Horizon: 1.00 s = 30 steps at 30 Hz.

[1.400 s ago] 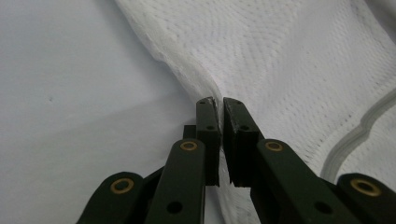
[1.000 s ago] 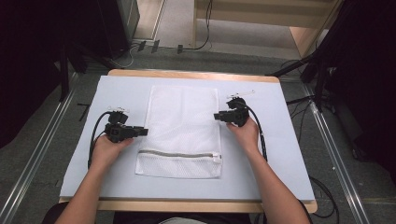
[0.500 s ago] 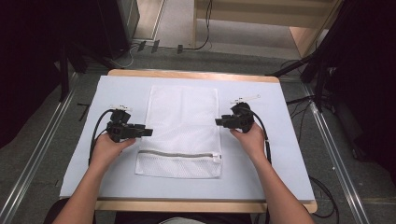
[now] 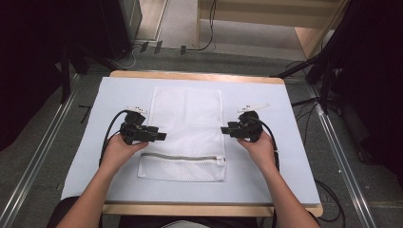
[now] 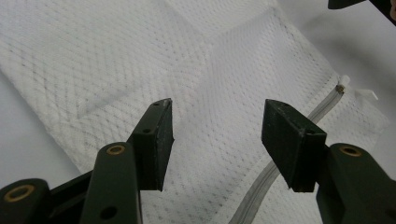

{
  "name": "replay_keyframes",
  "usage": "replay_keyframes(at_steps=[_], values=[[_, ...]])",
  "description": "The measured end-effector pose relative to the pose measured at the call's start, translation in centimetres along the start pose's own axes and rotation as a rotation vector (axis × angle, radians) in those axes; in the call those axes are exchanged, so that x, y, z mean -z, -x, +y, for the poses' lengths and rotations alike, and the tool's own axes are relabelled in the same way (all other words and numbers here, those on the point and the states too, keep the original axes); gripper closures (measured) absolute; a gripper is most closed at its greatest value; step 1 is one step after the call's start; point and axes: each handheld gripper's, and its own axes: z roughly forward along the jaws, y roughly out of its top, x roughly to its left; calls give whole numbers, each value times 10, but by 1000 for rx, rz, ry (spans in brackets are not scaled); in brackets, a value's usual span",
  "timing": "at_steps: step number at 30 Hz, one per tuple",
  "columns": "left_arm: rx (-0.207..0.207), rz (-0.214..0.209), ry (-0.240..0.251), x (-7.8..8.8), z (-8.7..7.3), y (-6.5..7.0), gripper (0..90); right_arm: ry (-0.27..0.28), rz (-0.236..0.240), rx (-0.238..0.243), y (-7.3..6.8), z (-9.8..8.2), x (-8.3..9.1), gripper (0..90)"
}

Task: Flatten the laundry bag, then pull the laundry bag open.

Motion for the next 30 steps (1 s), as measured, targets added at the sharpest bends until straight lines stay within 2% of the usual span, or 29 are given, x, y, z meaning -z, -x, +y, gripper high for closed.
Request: replay_keyframes(at_steps=[10,22,24,27,30], values=[[-20,-9,-8,-6,4,4,444,14,23,20,-9,-21,17,566],[-55,-29,-29,-21,8,16,441,-29,41,31,-21,-47,24,587],[-63,-37,-33,-24,8,20,441,-41,42,21,-22,-48,24,599],[-75,-44,-44,-29,9,24,437,-40,45,25,-22,-49,24,668],[-85,-47,-48,-32,9,28,436,-55,55,14,-21,-48,23,796]])
